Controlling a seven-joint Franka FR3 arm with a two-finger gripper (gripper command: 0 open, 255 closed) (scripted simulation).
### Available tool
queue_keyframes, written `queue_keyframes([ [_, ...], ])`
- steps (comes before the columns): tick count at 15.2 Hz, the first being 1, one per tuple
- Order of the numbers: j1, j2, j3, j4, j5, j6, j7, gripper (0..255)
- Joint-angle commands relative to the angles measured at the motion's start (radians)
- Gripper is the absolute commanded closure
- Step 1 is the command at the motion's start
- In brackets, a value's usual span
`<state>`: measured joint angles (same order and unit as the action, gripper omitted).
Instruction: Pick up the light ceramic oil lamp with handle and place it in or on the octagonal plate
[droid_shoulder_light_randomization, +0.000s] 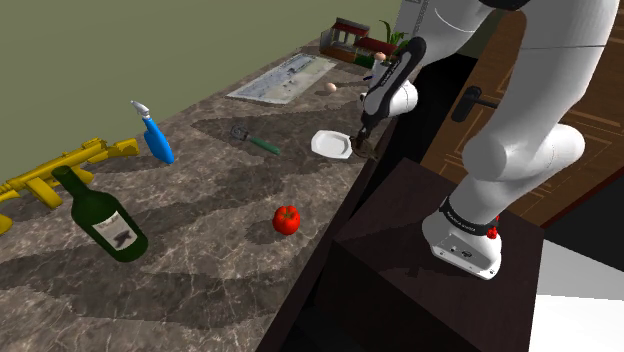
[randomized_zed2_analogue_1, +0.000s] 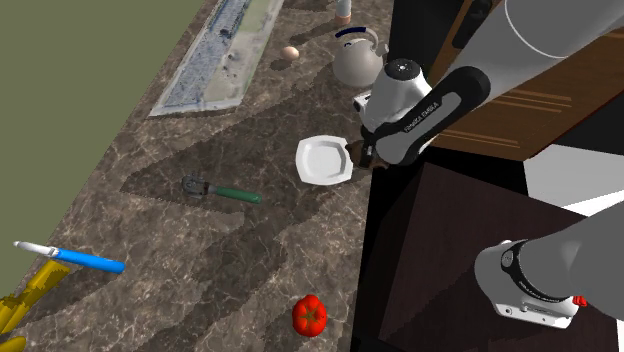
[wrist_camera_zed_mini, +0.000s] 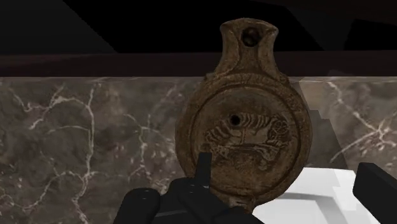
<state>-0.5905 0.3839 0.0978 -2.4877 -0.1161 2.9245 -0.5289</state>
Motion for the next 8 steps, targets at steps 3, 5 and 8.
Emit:
queue_keyframes([
  [3,-0.359,0.021,0.226,-0.118,0.122,0.158,-0.265,0],
  [5,-0.57,0.069,0.348,-0.156,0.125,0.22,-0.371,0],
  [8,-0.539,0.104,0.316,-0.141,0.108,0.243,-0.357,0],
])
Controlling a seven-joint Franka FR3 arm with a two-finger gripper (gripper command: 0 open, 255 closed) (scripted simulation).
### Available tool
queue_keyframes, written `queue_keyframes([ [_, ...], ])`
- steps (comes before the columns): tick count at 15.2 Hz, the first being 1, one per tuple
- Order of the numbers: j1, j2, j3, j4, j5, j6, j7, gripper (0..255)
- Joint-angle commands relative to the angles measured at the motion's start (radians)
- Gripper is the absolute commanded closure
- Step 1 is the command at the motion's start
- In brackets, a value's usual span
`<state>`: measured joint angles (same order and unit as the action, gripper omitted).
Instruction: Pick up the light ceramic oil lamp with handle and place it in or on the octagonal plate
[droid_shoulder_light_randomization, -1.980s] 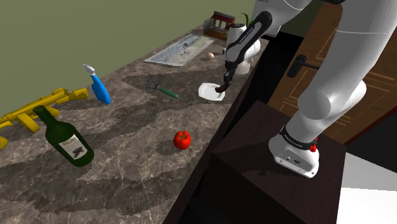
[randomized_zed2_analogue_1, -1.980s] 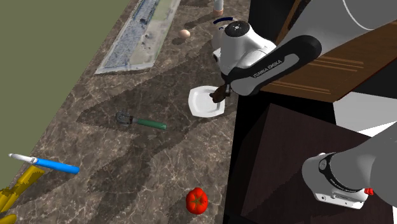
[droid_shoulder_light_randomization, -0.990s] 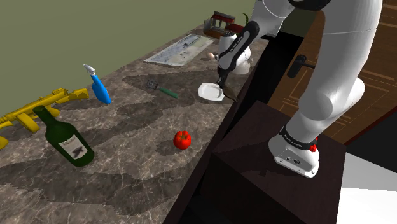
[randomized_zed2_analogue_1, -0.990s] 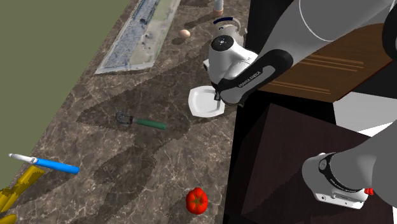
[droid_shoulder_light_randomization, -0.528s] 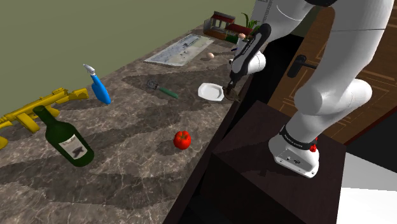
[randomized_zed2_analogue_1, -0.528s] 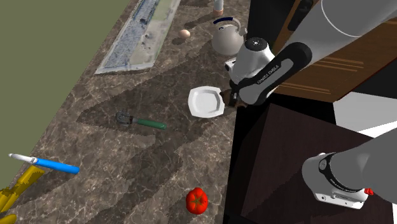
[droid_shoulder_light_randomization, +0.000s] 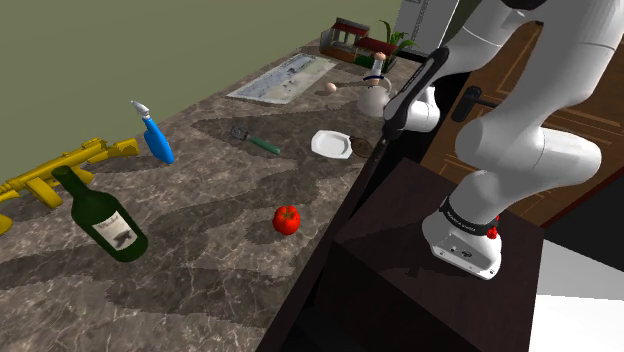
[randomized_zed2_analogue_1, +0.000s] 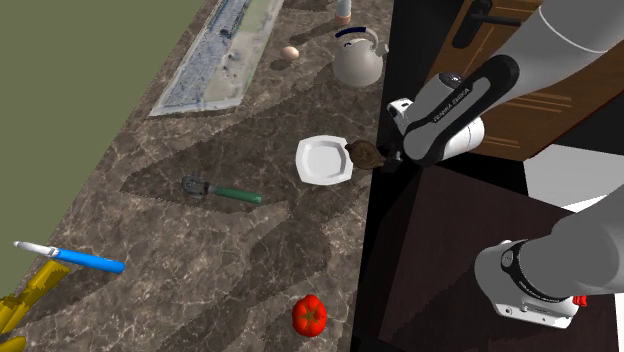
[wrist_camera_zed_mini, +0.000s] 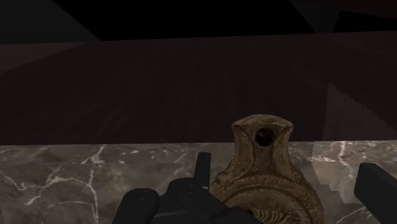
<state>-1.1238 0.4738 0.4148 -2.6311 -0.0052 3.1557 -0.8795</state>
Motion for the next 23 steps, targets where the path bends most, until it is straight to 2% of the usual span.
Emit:
queue_keyframes([
  [1,0.01,0.032,-0.015,0.01,-0.005,0.023,-0.006,0],
  [5,0.072,0.112,-0.068,0.049,-0.006,0.071,-0.005,0],
  [13,0.072,0.112,-0.068,0.049,-0.005,0.071,-0.005,0],
  [14,0.072,0.112,-0.068,0.049,-0.005,0.071,-0.005,255],
  [23,0.072,0.112,-0.068,0.049,-0.005,0.071,-0.005,255],
])
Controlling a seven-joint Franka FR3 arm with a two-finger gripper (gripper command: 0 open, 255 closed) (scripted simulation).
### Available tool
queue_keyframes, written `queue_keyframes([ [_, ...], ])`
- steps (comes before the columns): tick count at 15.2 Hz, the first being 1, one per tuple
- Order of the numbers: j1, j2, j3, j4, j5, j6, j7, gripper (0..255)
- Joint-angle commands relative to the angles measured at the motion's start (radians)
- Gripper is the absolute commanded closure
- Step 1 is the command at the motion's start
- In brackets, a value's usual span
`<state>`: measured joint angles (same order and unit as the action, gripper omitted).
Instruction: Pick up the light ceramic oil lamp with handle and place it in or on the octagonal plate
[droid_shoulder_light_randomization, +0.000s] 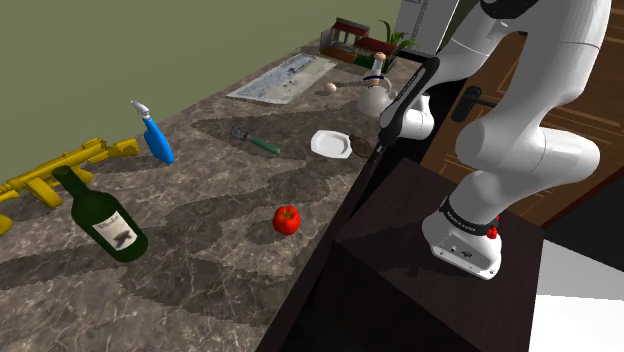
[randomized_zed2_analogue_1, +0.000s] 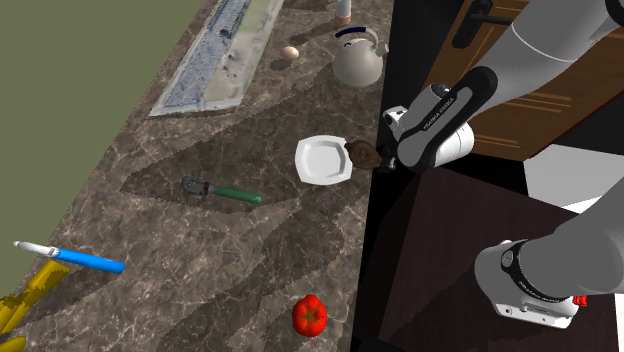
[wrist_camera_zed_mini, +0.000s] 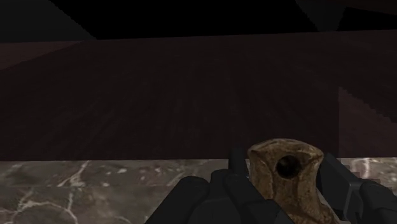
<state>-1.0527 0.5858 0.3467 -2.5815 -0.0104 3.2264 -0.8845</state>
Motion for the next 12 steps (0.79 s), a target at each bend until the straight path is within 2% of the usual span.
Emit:
queue_keyframes([
  [1,-0.009,-0.017,0.01,-0.008,0.001,-0.011,0.002,255],
  [7,-0.078,-0.122,0.085,-0.047,0.009,-0.081,0.011,255],
  [12,-0.161,-0.207,0.176,-0.074,0.029,-0.145,0.007,255],
])
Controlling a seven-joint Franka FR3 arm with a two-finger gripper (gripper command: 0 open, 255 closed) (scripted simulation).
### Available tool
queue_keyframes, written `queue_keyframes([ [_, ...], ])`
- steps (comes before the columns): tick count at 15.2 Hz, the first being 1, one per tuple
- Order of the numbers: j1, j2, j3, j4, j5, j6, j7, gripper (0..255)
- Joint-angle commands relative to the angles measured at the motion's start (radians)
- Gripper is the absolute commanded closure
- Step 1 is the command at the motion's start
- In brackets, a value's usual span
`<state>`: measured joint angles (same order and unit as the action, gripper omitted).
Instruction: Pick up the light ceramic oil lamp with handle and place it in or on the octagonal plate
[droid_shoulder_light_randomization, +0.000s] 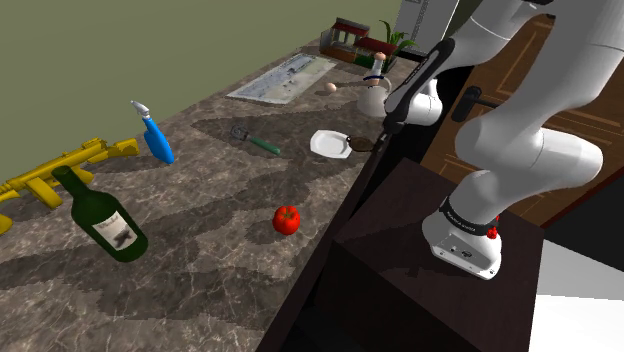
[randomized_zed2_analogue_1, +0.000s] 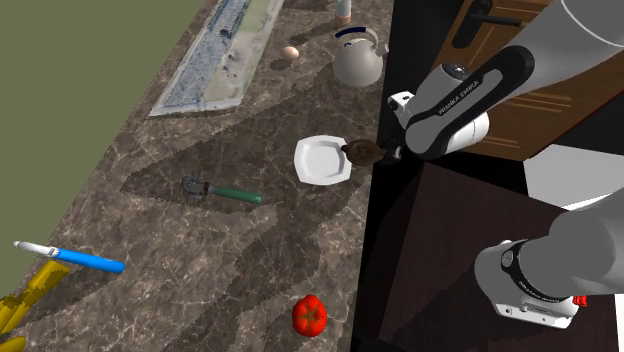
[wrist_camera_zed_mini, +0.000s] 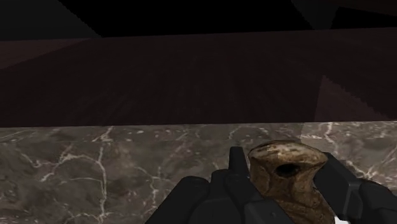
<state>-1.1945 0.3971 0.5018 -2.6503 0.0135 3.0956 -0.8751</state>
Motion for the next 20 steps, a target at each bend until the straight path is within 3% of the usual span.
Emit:
queue_keyframes([
  [1,-0.039,-0.035,0.043,-0.01,0.012,-0.028,-0.005,255],
  [7,-0.161,-0.125,0.182,-0.029,0.076,-0.104,-0.038,255],
  [11,0.08,-0.061,0.041,0.05,0.006,-0.089,0.121,255],
  [16,0.327,0.026,-0.09,0.175,-0.047,-0.095,0.282,255],
  [17,0.358,0.039,-0.105,0.194,-0.052,-0.098,0.301,255],
  [20,0.386,0.084,-0.137,0.207,-0.068,-0.065,0.308,255],
])
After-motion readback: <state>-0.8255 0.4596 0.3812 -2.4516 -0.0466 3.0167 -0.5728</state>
